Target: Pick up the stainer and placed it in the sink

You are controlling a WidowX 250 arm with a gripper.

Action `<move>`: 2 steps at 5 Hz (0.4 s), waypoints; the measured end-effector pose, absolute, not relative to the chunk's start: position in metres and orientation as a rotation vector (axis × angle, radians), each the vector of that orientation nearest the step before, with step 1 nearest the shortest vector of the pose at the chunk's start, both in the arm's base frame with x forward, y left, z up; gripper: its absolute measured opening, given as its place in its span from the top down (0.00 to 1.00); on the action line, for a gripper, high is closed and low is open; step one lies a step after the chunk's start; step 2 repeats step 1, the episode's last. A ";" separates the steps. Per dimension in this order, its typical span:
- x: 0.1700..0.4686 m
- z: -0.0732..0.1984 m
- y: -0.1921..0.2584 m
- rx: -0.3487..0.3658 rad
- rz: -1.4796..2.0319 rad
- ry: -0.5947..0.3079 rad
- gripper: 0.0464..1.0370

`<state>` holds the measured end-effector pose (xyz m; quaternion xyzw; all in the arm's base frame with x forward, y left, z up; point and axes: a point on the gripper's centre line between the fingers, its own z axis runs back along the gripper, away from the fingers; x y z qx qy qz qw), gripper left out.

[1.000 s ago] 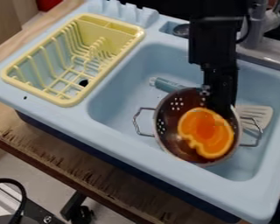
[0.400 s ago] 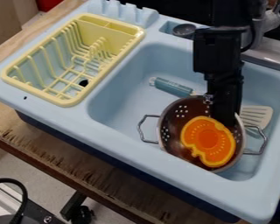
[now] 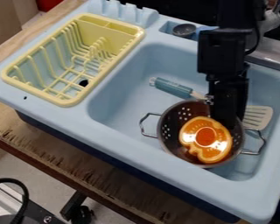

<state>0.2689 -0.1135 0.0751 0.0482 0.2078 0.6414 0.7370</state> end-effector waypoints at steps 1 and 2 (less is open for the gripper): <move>0.270 0.074 -0.114 0.106 1.410 0.431 0.27; 0.270 0.074 -0.114 0.106 1.410 0.431 0.27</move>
